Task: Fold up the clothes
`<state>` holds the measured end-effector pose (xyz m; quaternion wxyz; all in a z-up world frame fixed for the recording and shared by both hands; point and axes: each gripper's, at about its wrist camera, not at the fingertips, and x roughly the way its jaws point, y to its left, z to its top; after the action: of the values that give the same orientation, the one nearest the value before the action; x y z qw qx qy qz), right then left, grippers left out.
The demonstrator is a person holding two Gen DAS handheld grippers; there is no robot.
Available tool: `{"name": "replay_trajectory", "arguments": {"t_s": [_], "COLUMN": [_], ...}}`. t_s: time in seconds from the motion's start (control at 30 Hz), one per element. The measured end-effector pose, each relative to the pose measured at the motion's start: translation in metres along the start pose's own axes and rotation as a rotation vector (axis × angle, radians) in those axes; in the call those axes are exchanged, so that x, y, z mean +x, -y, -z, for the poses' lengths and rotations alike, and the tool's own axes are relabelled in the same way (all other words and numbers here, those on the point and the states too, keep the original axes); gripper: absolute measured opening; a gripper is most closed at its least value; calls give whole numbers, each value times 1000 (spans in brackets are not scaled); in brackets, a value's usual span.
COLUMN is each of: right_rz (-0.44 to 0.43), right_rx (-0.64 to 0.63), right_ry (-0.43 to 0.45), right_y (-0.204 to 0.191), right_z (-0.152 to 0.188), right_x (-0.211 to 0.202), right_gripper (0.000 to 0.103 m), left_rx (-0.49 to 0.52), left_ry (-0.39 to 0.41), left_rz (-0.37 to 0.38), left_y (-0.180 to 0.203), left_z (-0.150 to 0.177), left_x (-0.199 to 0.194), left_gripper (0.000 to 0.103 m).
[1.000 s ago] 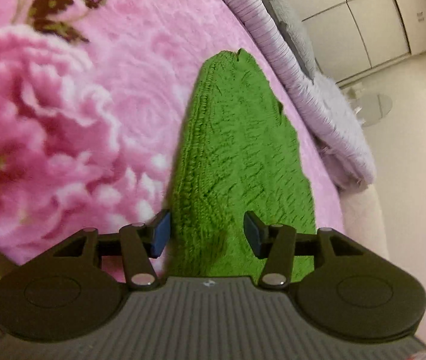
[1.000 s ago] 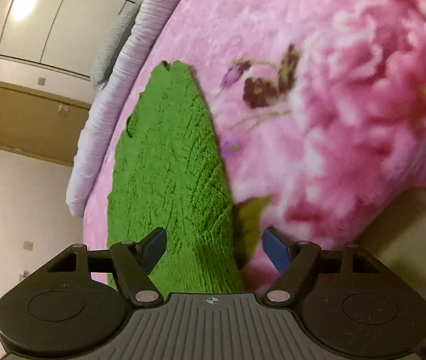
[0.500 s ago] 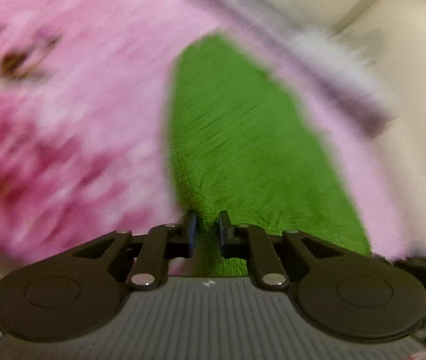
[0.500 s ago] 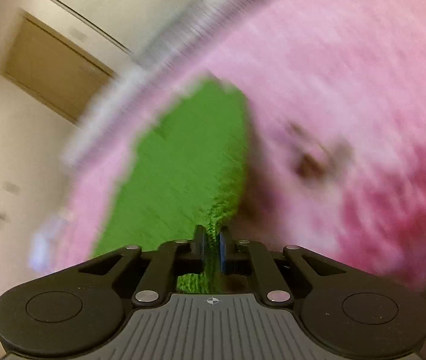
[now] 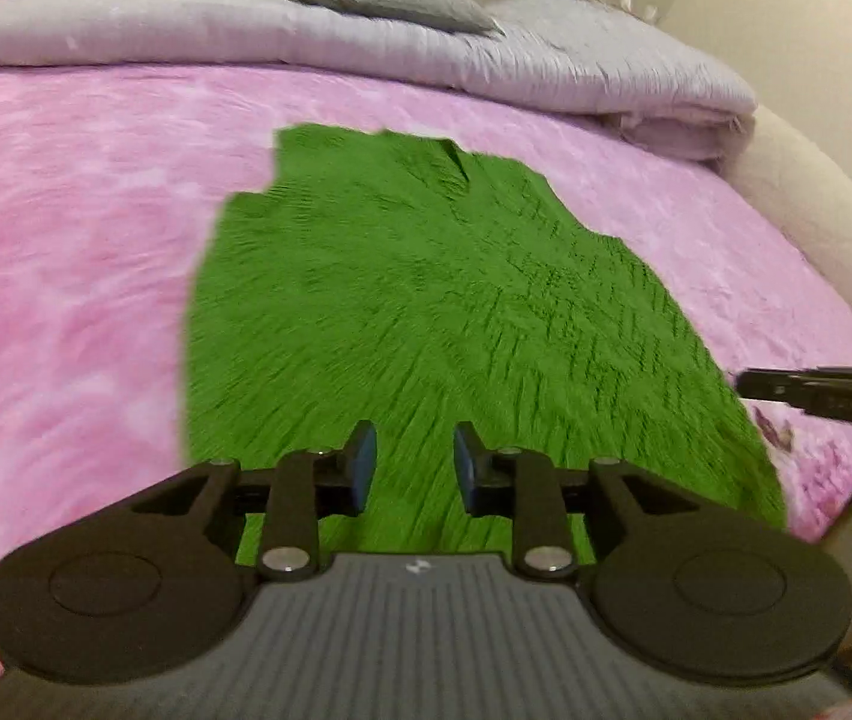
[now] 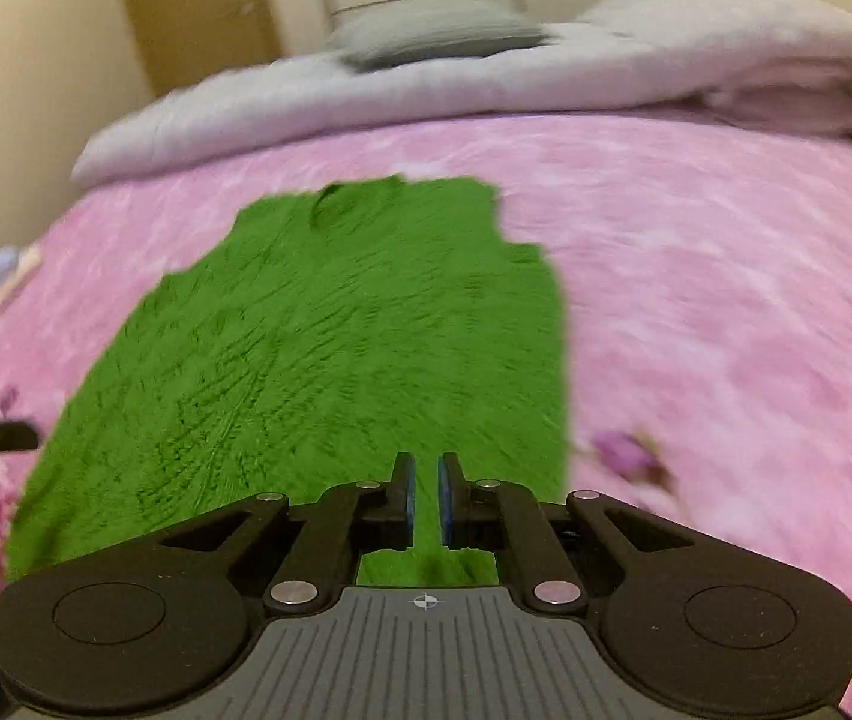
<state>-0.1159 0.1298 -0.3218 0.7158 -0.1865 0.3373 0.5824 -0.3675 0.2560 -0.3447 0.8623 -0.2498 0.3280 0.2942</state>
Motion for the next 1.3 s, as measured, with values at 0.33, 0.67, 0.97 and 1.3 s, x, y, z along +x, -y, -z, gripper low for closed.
{"name": "replay_trajectory", "arguments": {"t_s": [0.33, 0.67, 0.97, 1.3], "right_rz": [0, -40, -11, 18], "right_rx": [-160, -174, -133, -132], "right_ry": [22, 30, 117, 63], "right_y": [20, 55, 66, 78], "right_z": [-71, -145, -190, -209], "right_x": [140, 261, 256, 312], "right_gripper": [7, 7, 7, 7], "left_rx": [53, -13, -33, -23], "left_ry": [-35, 49, 117, 105], "left_rz": [-19, -18, -30, -120], "left_y": [-27, -77, -93, -86], "left_z": [-84, -183, -210, -240], "left_x": [129, 241, 217, 278], "left_gripper": [23, 11, 17, 22]}}
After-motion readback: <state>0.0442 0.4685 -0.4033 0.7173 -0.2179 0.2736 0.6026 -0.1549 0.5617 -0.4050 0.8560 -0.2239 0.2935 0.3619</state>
